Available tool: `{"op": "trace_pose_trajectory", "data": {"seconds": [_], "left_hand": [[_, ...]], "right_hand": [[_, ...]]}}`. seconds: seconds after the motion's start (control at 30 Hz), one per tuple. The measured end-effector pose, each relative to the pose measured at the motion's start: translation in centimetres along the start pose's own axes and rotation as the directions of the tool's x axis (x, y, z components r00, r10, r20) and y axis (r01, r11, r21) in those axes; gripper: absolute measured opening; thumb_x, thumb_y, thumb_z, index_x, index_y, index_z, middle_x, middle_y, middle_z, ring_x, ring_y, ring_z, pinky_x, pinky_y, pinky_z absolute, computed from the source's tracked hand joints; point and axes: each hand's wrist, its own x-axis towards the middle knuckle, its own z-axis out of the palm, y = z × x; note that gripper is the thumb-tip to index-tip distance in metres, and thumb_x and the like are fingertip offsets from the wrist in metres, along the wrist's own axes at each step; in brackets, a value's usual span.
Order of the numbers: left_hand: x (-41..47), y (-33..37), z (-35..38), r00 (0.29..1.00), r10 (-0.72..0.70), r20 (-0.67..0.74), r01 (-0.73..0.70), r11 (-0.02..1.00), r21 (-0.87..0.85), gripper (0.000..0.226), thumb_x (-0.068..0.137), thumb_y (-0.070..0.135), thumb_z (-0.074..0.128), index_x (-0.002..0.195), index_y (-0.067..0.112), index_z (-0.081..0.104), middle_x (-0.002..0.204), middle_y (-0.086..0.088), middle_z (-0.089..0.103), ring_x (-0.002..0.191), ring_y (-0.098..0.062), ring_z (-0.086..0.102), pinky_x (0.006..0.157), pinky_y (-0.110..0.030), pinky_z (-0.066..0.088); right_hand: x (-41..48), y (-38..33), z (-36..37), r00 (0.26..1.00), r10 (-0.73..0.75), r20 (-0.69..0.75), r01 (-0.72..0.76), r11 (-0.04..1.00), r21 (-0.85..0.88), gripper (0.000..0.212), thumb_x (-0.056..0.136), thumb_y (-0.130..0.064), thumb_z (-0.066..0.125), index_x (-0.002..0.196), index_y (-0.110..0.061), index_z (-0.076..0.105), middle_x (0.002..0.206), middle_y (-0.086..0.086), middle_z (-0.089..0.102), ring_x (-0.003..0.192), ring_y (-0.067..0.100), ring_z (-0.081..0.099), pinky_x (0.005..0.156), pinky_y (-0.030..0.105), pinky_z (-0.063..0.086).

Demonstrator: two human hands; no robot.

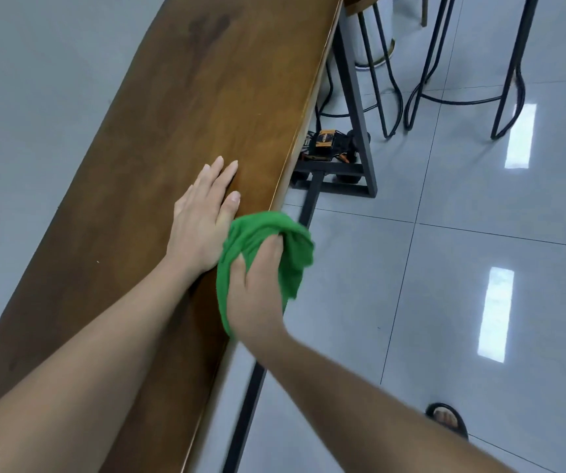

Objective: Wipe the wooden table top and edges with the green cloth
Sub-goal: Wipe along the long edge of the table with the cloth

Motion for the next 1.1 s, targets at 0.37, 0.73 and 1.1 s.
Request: {"op": "trace_pose_trajectory", "data": {"seconds": [0.37, 0.73, 1.1], "left_hand": [[-0.2, 0.4, -0.1, 1.0, -0.012, -0.001, 0.012, 1.0, -0.003, 0.057, 0.117, 0.052, 0.024, 0.173, 0.038, 0.027, 0.183, 0.01, 0.019, 0.169, -0.013, 0.012, 0.134, -0.051, 0.016], [-9.8, -1.2, 0.0, 1.0, 0.001, -0.002, -0.001, 0.998, -0.068, 0.059, 0.117, 0.053, 0.03, 0.173, 0.037, 0.027, 0.183, 0.009, 0.018, 0.17, -0.014, 0.009, 0.136, -0.051, 0.017], [-24.5, -5.9, 0.1, 0.999, 0.035, 0.023, -0.034, 0.998, -0.058, 0.058, 0.118, 0.052, 0.027, 0.174, 0.036, 0.025, 0.183, 0.01, 0.014, 0.17, -0.013, 0.006, 0.137, -0.048, 0.011]], "right_hand": [[15.8, -6.0, -6.0, 0.996, -0.038, -0.078, 0.043, 0.997, 0.064, 0.075, 0.117, -0.022, 0.041, 0.174, -0.009, -0.007, 0.184, 0.007, -0.005, 0.166, 0.023, 0.019, 0.121, 0.032, 0.025], [8.1, -3.2, -2.8, 0.995, -0.045, -0.093, 0.047, 0.999, 0.022, 0.062, 0.117, -0.025, 0.038, 0.172, -0.006, 0.014, 0.18, 0.01, 0.019, 0.152, 0.027, 0.042, 0.115, 0.031, 0.034], [-10.4, 2.9, 3.8, 0.993, -0.078, -0.09, 0.087, 0.991, 0.105, 0.039, 0.114, -0.019, 0.042, 0.15, -0.004, 0.036, 0.167, 0.018, 0.032, 0.144, 0.032, 0.045, 0.1, 0.032, 0.035]]}}
